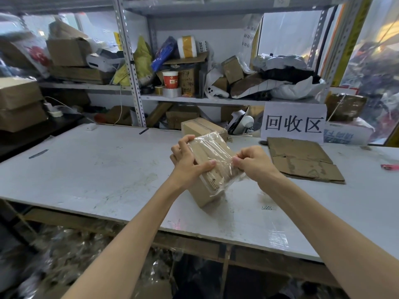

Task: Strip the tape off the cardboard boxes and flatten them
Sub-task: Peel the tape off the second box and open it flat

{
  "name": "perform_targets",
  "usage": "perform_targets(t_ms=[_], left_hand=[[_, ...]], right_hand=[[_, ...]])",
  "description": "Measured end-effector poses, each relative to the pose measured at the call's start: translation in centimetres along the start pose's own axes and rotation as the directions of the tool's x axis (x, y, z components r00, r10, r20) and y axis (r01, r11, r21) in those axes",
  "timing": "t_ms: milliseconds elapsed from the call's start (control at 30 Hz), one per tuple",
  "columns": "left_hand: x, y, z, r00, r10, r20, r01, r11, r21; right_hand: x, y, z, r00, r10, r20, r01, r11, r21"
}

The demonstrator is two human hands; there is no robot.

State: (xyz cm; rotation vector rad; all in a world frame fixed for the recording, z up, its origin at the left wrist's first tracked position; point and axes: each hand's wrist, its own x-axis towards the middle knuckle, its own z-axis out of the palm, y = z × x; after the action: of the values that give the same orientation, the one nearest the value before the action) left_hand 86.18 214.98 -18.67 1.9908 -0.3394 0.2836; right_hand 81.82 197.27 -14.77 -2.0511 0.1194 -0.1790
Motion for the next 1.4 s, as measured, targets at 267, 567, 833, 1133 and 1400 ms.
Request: perform_targets(t_ms=[267,567,833,1133,1400], left_hand=[[0.2,0.5,0.2,0.999,-0.03,-0.012,0.031,0.997,0.071],[0.3,0.1,0.2,0.999,-0.04,-0.001,0.04,0.999,0.007],[0.6,0.6,0.4,0.999,-0.024,0.045,0.026,0.999,-0.028],[1.7,0.1,-1.0,0.989,-0.142,0.043,0.14,0.989,0.036],[1.8,0.0,-0.8,0.989,-0.144,0.033,0.141,0.987,0.078]], right_hand=[[0.2,-0.4,-0.9,0.993,-0.117,0.018,0.117,0.992,-0.054],[0.5,-0.7,-0.2,0.99,0.043,0.134,-0.051,0.997,0.061],[0.2,0.5,-0.6,0.971,0.013,0.238,-0.086,0.951,0.298],[-0.2,1.3,-2.6,0.963,-0.214,-0.166,0.224,0.974,0.046],[-1.6,2.1,0.8,0.776,-0.623,0.099,0.606,0.693,-0.391]])
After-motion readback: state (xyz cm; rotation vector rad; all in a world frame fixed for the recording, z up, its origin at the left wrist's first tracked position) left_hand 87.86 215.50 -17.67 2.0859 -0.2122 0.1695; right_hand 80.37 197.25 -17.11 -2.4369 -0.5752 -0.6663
